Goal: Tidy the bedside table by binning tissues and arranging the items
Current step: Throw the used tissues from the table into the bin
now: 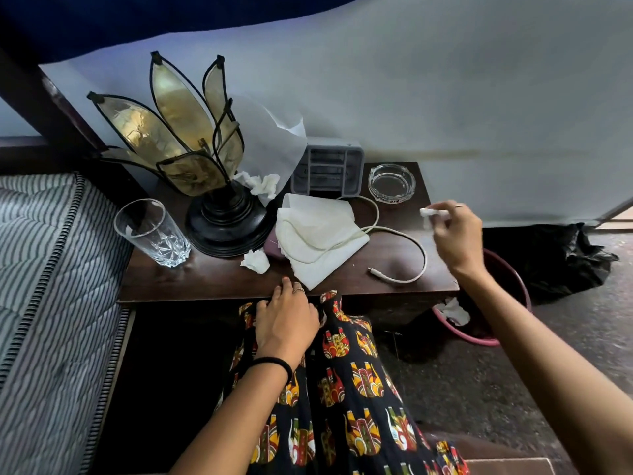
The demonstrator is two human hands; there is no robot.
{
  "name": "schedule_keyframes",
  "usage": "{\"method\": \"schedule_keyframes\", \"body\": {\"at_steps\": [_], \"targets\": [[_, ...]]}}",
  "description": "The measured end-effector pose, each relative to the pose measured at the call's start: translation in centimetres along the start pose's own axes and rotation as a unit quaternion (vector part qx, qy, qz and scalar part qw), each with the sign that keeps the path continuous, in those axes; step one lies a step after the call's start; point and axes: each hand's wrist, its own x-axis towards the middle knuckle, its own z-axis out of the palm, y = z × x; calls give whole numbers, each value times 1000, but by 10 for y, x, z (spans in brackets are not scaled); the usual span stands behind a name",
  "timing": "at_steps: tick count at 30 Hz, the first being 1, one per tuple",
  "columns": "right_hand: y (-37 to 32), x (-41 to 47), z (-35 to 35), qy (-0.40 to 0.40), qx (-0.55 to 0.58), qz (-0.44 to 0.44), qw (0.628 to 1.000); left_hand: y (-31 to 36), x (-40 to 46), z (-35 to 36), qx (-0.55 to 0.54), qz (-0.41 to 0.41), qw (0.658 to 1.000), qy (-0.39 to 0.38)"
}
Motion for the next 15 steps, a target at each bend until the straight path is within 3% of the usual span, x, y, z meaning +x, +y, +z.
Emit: {"method": "schedule_keyframes", "body": {"at_steps": [6, 8, 10, 15], "targets": [[67, -3, -27, 77, 36, 230, 969, 2, 1, 1, 12, -2, 1000, -3], [87, -10, -24, 64, 115, 342, 930, 2, 2, 1, 15, -2, 1000, -3], [101, -18, -19, 56, 216, 442, 869, 2, 2, 1, 21, 0, 1000, -2], [119, -32, -11, 45, 296, 533, 791, 1, 3, 3, 25, 1, 1000, 2]]}}
